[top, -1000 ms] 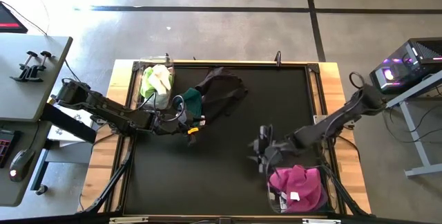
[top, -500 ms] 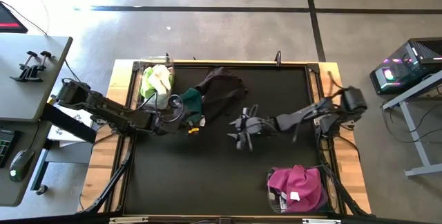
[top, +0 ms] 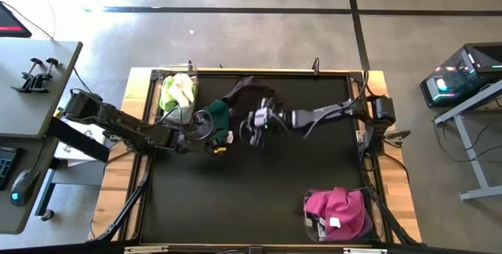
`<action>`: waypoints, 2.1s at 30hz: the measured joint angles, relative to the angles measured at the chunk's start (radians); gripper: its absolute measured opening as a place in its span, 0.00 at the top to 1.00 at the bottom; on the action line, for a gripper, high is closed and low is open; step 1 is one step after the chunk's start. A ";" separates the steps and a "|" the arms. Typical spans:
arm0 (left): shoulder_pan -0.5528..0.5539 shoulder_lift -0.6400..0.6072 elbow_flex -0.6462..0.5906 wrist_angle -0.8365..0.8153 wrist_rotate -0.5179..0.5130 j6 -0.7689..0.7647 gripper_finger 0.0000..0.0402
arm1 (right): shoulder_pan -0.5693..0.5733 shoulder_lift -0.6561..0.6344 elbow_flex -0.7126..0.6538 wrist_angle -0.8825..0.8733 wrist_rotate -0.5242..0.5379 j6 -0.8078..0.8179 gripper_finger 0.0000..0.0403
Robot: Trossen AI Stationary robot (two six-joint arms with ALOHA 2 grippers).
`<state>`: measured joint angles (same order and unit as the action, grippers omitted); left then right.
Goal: Sort towels by color in basket
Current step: Put the black towel into the bottom transparent bin
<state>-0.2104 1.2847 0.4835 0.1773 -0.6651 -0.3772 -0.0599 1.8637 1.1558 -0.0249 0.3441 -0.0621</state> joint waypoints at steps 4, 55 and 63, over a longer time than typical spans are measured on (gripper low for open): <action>0.000 -0.040 0.000 -0.131 0.001 -0.074 0.68 | -0.101 0.001 -0.003 0.021 -0.061 0.002 0.47; -0.051 -0.097 0.000 -0.226 -0.088 -0.127 0.68 | 1.169 -0.762 0.051 -0.245 0.854 0.103 0.97; -0.051 -0.097 0.000 -0.224 -0.088 -0.142 0.68 | 1.454 -0.786 0.073 -0.569 0.740 0.737 0.98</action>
<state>-0.2615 1.1877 0.4835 -0.0471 -0.7530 -0.5194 1.3939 1.0778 1.2288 -0.5943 1.0840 0.6748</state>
